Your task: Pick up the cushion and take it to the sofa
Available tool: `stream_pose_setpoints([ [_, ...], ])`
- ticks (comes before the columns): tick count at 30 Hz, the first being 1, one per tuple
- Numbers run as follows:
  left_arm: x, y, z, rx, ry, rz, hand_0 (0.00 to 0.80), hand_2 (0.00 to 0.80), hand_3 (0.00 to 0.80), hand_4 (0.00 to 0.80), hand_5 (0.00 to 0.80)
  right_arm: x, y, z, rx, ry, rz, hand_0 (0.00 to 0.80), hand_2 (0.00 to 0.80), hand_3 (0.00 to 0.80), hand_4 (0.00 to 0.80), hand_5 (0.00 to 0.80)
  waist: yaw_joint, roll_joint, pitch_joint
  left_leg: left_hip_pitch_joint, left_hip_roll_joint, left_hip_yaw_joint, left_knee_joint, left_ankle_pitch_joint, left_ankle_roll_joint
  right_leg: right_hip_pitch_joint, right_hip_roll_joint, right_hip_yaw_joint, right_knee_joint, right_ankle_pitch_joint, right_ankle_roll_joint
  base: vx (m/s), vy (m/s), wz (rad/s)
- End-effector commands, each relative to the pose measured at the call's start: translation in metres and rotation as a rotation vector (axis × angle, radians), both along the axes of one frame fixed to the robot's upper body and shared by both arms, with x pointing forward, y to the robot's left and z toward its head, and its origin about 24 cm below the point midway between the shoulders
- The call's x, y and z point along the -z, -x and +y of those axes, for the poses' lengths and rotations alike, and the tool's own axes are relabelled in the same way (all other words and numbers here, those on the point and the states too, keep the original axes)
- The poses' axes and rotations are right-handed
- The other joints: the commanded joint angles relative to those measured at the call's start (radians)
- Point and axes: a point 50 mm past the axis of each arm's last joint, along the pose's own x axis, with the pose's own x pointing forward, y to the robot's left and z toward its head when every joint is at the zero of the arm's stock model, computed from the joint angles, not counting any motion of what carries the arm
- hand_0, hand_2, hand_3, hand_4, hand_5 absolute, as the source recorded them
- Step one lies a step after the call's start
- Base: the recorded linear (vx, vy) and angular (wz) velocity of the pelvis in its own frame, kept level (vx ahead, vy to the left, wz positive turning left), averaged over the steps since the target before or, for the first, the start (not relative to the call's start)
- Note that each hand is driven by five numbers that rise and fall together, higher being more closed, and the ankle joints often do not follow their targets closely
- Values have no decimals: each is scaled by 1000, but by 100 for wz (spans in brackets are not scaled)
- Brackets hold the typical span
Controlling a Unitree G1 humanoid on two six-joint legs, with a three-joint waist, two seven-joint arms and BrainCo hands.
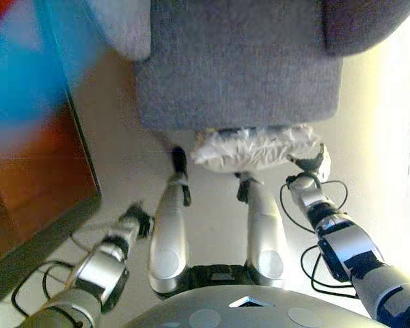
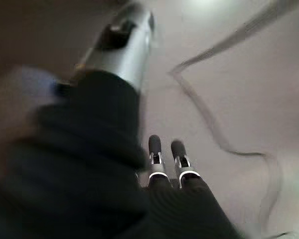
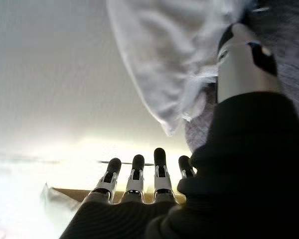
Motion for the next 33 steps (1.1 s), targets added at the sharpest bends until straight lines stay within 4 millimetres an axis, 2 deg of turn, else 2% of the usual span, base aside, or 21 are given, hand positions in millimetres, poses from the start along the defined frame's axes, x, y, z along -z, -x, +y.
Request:
stream_pose_setpoints([
  [1,-16,-33,-78,163,242,-143,0,0,0,0,0,-13,-1,-19,56,108,-24,0,0,0,0,0,-4,65,-8,-96,-6,-13,-23,89,33,-53,17,17,62,19,49,-31,-50,0],
  [7,-40,-52,-94,243,290,-284,0,0,0,0,0,-22,-4,-25,118,143,-47,0,0,0,0,0,-15,55,-8,-206,9,-22,24,74,34,-156,25,33,95,20,44,-18,-32,-5],
  [10,-52,-62,-100,245,288,-325,0,0,0,0,0,-33,-11,-28,109,160,-91,0,0,0,0,0,-20,51,-8,-257,11,-33,49,70,35,-201,27,42,112,23,41,3,-9,-13],
  [11,-66,-72,-89,249,273,-387,0,0,0,0,0,-40,-15,-31,106,176,-104,0,0,0,0,0,-26,55,-8,-271,10,-35,56,71,30,-219,30,50,123,23,40,16,100,-11],
  [12,-85,-85,-65,252,300,-402,0,0,0,0,0,-58,-21,-47,106,207,-113,0,0,0,0,0,-37,67,-8,-281,10,-32,71,72,22,-236,27,59,140,19,37,40,159,-5],
  [13,-91,-89,-58,257,306,-416,0,0,0,0,0,-68,-24,-56,109,221,-124,0,0,0,0,0,-44,74,-8,-292,11,-31,86,69,19,-250,24,64,150,16,36,39,158,-6],
  [16,-92,-87,-57,271,308,-460,0,0,0,0,0,-74,-27,-59,122,217,-151,0,0,0,0,0,-46,84,-8,-337,13,-42,118,59,13,-296,23,77,178,11,35,7,34,-15],
  [20,-97,-88,-62,276,304,-527,0,0,0,0,0,-70,-23,-59,155,215,-184,0,0,0,0,0,-46,92,-8,-394,16,-50,143,51,8,-354,29,88,208,2,30,-9,-2,-3],
  [27,-116,-93,-57,278,291,-624,0,0,0,0,0,-82,-19,-74,198,245,-261,0,0,0,0,0,-51,115,-8,-500,16,-48,204,32,5,-470,31,104,285,-21,21,-4,5,-1],
  [33,-123,-94,-52,276,308,-664,0,0,0,0,0,-93,-19,-83,208,260,-319,0,0,0,0,0,-50,129,-8,-599,17,-38,267,11,6,-575,33,111,368,-44,18,-11,0,0],
])
